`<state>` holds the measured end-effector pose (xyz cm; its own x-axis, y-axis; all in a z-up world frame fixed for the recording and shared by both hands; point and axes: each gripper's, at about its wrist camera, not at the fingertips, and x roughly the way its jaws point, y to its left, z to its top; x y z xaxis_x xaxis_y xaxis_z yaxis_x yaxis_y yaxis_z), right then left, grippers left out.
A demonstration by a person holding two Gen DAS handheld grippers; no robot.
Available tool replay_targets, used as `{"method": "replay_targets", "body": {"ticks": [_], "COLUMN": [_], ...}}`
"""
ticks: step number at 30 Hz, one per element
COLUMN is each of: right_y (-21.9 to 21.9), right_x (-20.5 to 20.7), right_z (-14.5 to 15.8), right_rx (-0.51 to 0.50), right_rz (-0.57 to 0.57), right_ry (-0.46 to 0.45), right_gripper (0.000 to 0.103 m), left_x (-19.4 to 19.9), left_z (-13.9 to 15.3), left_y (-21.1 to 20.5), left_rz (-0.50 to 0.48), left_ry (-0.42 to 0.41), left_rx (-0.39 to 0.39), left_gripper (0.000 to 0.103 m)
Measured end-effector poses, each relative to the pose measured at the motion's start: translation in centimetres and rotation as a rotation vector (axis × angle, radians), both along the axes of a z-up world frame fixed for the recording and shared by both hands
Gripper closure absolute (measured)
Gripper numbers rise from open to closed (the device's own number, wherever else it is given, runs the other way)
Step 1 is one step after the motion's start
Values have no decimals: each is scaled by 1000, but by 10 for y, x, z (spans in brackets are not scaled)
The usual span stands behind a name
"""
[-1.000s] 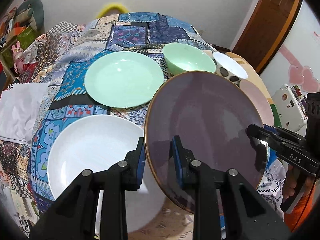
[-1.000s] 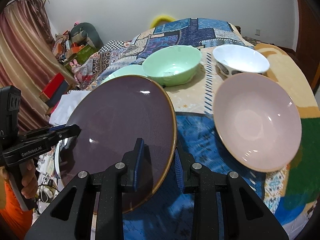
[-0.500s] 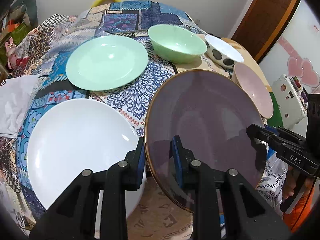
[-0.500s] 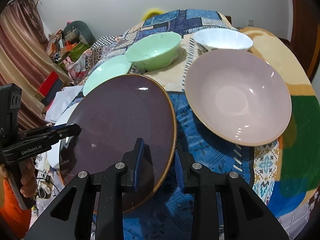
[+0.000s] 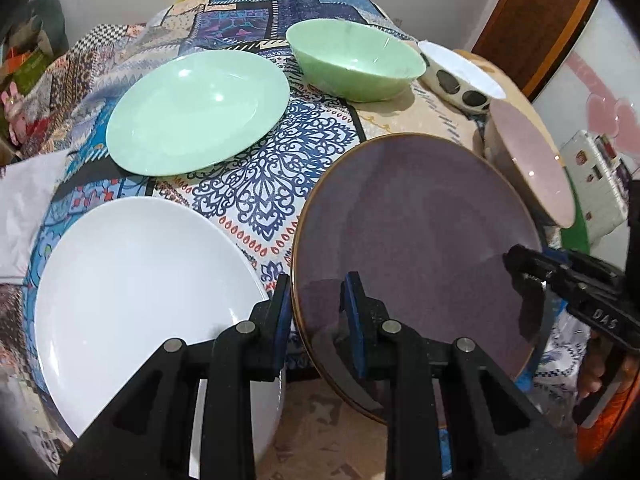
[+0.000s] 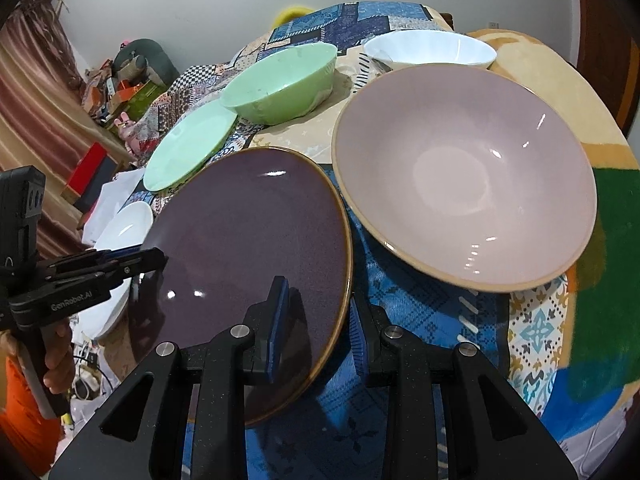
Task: Organize plates and bowls
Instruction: 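Lower the purple plate beside the pink bowl and open both tools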
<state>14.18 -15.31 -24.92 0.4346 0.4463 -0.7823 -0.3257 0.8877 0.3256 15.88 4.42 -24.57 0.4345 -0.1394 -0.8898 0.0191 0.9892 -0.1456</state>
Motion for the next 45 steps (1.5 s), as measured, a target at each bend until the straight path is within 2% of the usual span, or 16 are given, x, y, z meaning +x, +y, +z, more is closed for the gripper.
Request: {"method": "replay_targets", "body": {"ticks": [13,19,25,29,34,36,38,41,45], "right_y": [-3,-8,-6,2,18,24,33,49,69], "right_x": [2,-6,-18,-27,-39,-43,-46,-49,-51], "right_z": [-3,10,30,45,60,65,68,71,70], "right_rx": [-19,-46,-34,-26,-33,-34,-29,-29,-22], "right_rz": [2,-10,-3,13,32,40,49,62,90], "right_ry": [-4,-26,-72,-108,-168,-184,-201,-217,-217], "right_gripper": [76,74,71,67,54,48,44,35,34], "left_x": [9,-2,-18,-37,-61,-71,-82,-97,-113], "left_z": [-5,6,24,45,72,80,89,96,97], "left_y": [4,8,18,25,35,40,48,60,77], "left_rz": [13,32,63,84,109,123,139,161,184], "left_ry": [3,-25,-53,-113,-195,-222,-251,-281,-296], "left_rx": [-14,-8,-37,-31,-10,7,29,61,90], "left_gripper": [78,78,76,63,48,34,27,12,10]}}
